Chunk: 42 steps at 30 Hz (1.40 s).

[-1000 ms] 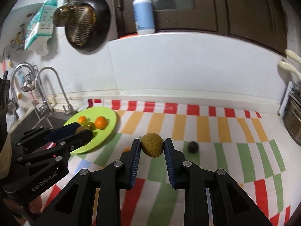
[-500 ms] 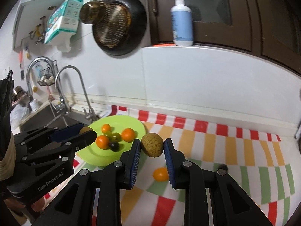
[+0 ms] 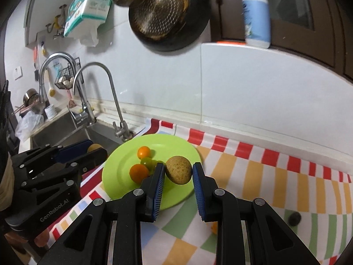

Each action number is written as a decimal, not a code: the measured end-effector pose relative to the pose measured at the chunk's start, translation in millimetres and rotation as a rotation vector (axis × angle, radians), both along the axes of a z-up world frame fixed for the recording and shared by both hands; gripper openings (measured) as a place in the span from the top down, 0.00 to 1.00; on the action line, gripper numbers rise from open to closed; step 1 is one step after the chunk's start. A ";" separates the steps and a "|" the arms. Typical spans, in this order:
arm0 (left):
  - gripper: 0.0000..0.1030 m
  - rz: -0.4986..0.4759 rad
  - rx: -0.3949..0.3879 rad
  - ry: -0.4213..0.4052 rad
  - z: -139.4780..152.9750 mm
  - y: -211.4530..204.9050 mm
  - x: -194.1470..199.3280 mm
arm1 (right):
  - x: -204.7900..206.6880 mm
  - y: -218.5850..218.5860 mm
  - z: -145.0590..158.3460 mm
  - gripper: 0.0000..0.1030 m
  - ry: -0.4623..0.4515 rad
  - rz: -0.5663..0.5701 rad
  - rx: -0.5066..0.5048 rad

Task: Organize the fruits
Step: 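Carry the yellow fruit in the left tool while the right tool carries its fruit to the plate, then open the left tool on the plate while the right tool releases its yellow fruit there, then move the left tool to the last orange while the right tool approaches the last dark plum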

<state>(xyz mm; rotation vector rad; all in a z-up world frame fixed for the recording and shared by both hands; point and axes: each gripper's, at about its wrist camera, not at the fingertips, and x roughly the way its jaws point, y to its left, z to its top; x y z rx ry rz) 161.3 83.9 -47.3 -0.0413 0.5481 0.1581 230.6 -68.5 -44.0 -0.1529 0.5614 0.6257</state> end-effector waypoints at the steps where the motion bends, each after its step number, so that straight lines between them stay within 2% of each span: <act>1: 0.73 0.008 -0.004 0.006 -3.3 4.0 2.1 | 3.2 3.4 -2.7 0.73 0.006 0.001 -0.006; 15: 0.73 0.031 -0.042 0.086 -42.1 39.5 38.0 | 42.4 49.9 -40.2 0.74 0.103 0.037 -0.053; 21: 0.73 0.014 -0.038 0.086 -48.0 41.7 50.3 | 53.3 56.9 -49.2 0.73 0.126 0.032 -0.053; 24: 0.68 0.011 -0.039 0.077 -46.7 41.0 51.2 | 54.4 57.0 -49.9 0.71 0.126 0.039 -0.049; 26: 0.68 0.019 -0.031 0.073 -43.9 39.8 50.0 | 54.8 55.4 -49.4 0.65 0.126 0.030 -0.046; 32: 0.68 0.024 -0.037 0.064 -31.2 31.9 37.1 | 45.0 41.9 -37.8 0.65 0.105 0.007 -0.025; 42: 0.67 -0.026 -0.035 0.041 -7.5 3.4 5.3 | 8.8 10.0 -11.1 0.65 0.042 -0.006 0.007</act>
